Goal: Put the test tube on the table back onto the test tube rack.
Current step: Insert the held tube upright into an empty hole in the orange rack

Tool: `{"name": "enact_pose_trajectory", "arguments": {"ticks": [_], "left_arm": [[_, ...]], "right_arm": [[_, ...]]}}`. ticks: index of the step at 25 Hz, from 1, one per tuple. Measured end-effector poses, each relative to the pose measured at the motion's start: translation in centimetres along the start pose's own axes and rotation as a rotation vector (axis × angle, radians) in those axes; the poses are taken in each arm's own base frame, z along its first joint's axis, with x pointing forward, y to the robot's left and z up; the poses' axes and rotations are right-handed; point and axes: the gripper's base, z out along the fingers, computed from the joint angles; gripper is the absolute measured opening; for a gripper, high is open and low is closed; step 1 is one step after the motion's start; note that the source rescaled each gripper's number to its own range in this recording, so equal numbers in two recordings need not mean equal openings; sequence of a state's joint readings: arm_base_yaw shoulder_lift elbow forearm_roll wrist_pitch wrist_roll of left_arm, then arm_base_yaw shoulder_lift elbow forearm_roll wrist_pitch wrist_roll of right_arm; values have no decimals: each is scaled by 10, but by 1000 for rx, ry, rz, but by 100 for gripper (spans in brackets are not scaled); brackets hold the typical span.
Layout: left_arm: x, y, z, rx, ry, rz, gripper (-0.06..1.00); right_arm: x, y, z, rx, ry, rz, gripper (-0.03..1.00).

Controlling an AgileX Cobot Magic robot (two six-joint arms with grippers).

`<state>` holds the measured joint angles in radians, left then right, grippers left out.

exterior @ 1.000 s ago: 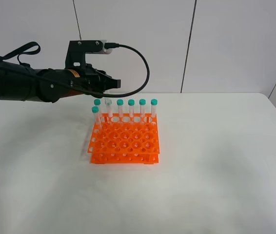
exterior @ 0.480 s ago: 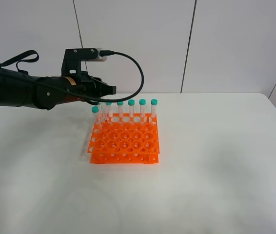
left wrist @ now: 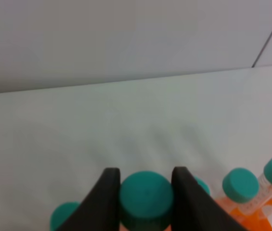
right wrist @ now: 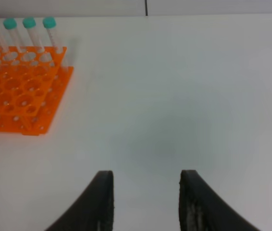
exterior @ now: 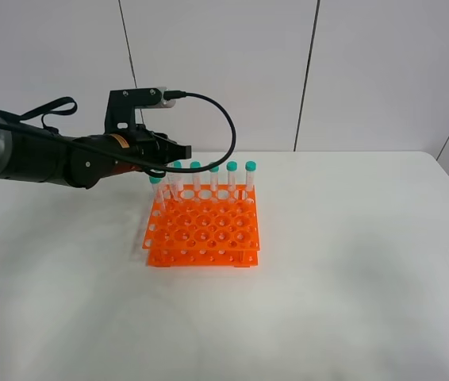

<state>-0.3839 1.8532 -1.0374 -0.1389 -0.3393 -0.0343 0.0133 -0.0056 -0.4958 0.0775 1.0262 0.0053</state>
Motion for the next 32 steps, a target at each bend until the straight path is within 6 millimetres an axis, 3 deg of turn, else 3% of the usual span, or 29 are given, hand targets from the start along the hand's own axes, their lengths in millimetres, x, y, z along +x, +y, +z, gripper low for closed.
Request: {"name": "enact_pose_trajectory", "arguments": {"ticks": [32], "left_arm": [[23, -1, 3, 6, 21, -18, 0]], "right_arm": [[0, 0, 0, -2, 0, 1, 85]]}}
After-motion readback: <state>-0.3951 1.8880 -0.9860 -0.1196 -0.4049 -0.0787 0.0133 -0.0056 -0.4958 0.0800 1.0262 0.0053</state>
